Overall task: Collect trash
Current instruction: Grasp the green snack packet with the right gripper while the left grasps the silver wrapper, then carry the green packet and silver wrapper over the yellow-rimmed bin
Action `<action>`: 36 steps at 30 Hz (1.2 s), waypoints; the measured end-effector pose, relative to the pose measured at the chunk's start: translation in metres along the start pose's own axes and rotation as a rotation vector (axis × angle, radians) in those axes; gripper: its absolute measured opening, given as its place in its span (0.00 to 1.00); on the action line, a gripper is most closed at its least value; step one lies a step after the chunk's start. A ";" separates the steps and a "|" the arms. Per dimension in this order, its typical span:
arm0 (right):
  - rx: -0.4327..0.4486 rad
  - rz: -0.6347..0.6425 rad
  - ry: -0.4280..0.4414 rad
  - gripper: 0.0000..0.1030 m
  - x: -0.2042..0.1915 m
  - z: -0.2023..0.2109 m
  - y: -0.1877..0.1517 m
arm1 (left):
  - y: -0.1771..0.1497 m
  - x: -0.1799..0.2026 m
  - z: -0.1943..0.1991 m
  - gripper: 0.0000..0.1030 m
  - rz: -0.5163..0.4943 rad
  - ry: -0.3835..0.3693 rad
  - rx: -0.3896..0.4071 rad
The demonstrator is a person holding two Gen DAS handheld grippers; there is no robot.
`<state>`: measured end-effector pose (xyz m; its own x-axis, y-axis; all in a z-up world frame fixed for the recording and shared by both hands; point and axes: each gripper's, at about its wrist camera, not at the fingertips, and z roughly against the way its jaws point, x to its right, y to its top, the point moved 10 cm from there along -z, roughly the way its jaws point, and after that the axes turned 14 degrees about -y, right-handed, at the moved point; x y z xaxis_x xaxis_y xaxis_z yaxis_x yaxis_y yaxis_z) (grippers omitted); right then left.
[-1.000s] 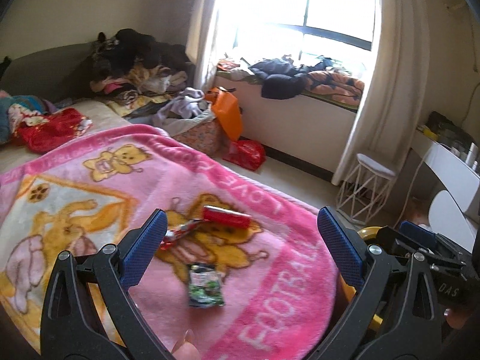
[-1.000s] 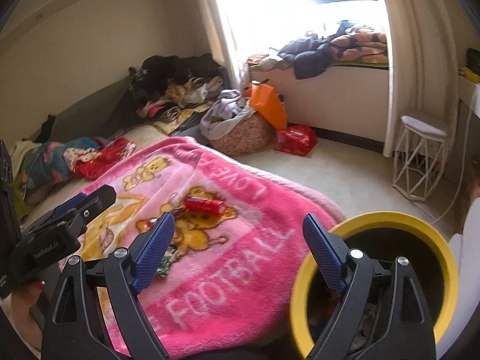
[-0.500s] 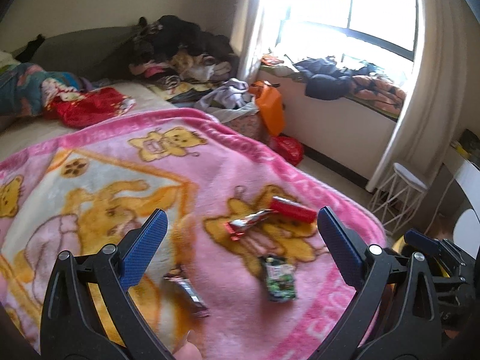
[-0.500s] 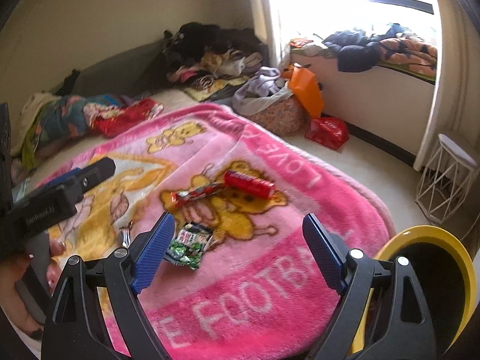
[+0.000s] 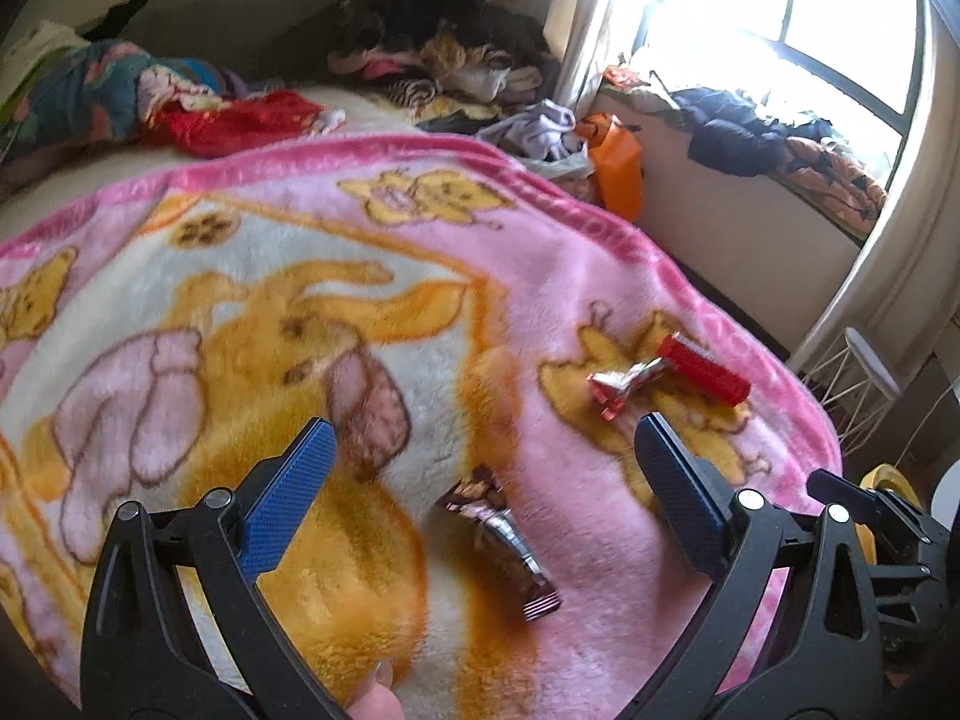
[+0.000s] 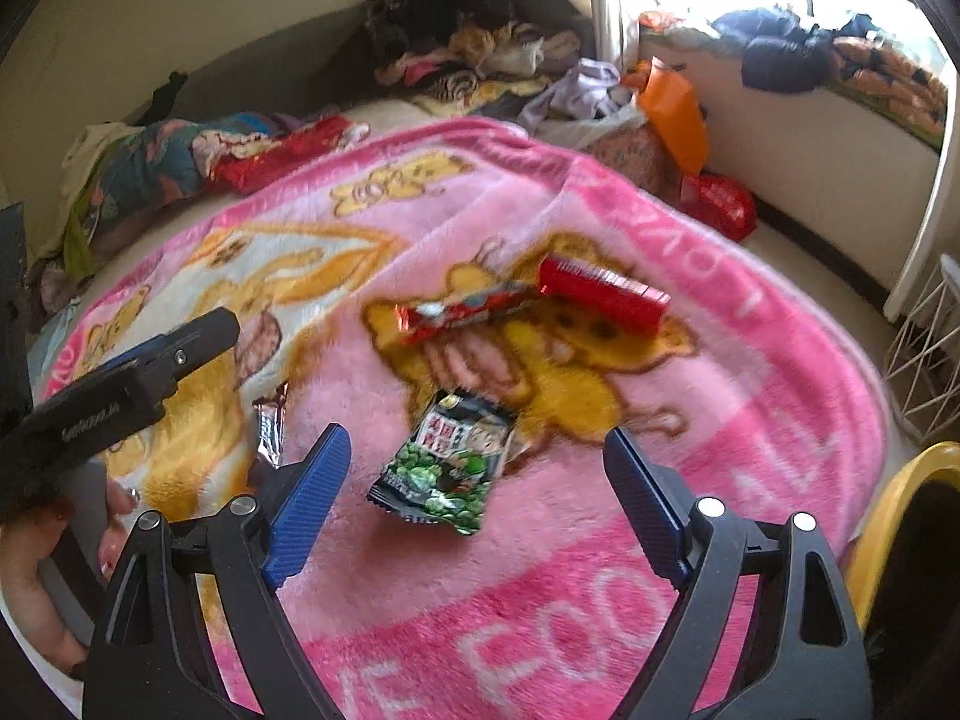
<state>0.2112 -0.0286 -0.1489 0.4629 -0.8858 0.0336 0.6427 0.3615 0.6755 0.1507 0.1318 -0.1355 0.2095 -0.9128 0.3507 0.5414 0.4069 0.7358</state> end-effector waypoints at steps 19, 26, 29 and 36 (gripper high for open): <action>-0.195 -0.119 0.116 0.20 0.001 -0.039 -0.031 | -0.060 0.003 -0.033 0.27 0.091 -0.063 -0.182; -0.124 -0.130 0.129 0.17 0.009 -0.010 -0.023 | -0.061 0.011 -0.033 0.14 0.100 -0.085 -0.183; -0.097 -0.119 0.122 0.17 0.012 0.002 -0.023 | -0.057 0.020 -0.028 0.13 0.087 -0.097 -0.170; -0.058 -0.102 0.091 0.17 0.022 0.023 -0.028 | -0.040 0.047 -0.016 0.12 0.050 -0.148 -0.134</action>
<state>0.1894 -0.0652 -0.1497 0.4446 -0.8899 -0.1018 0.7226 0.2892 0.6279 0.1520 0.0719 -0.1576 0.1224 -0.8722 0.4737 0.6391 0.4344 0.6347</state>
